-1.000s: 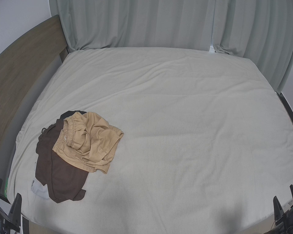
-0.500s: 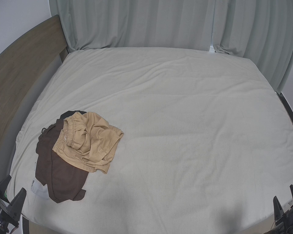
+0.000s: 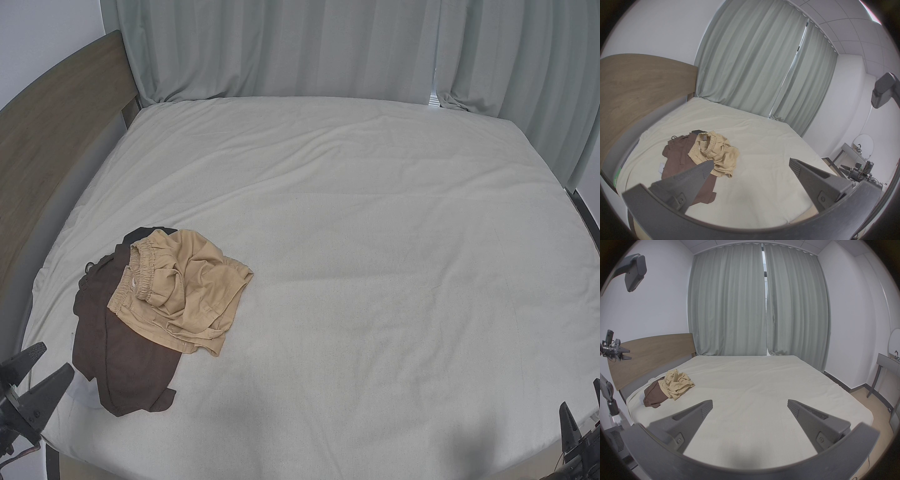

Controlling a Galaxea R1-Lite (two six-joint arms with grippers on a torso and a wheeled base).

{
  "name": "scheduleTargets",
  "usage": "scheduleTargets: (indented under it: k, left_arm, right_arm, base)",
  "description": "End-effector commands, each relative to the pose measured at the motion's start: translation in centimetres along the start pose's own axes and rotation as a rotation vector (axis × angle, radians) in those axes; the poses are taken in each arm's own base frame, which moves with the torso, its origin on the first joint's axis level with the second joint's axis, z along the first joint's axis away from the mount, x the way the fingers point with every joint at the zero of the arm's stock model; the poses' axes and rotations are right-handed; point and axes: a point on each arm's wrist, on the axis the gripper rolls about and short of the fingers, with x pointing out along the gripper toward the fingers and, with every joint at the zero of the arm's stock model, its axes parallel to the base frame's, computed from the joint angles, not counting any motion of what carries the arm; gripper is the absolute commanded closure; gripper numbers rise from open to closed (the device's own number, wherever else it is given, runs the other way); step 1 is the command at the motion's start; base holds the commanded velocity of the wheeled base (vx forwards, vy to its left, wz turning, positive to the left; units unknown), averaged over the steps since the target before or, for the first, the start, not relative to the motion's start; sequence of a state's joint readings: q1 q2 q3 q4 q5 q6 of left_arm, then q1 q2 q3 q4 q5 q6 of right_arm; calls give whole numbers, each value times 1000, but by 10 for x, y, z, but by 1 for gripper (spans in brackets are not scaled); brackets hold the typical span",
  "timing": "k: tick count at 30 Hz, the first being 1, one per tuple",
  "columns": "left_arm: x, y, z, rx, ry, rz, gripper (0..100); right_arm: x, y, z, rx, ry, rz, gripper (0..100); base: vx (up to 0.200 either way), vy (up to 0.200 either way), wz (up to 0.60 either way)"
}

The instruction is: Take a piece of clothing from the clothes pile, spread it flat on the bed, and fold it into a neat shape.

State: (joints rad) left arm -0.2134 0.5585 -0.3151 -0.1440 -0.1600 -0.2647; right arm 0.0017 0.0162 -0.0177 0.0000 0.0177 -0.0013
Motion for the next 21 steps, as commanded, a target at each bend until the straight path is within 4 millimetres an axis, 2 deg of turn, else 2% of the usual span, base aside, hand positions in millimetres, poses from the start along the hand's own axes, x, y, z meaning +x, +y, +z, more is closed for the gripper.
scheduleTargets:
  k: [1,6,7,9,21]
  left_arm:
    - [30,3,8,-48,100,-12,0]
    - [48,7,14,-68,128,-13,0]
    - [60,13,17,-78,130,-27,0]
    - [69,19,18,-85,135,-47,0]
    - [106,51,25,-127,143,-36,0]
  right_arm:
    - [0,0,-5,0,1,1,0]
    - [0,0,-5,1,1,1,0]
    - [0,0,-5,1,1,1,0]
    - [0,0,-5,0,1,1,0]
    - [0,0,-5,0,1,1,0]
  base:
    - [0,0,0]
    - [0,0,0]
    - [0,0,0]
    - [0,0,0]
    - [0,0,0]
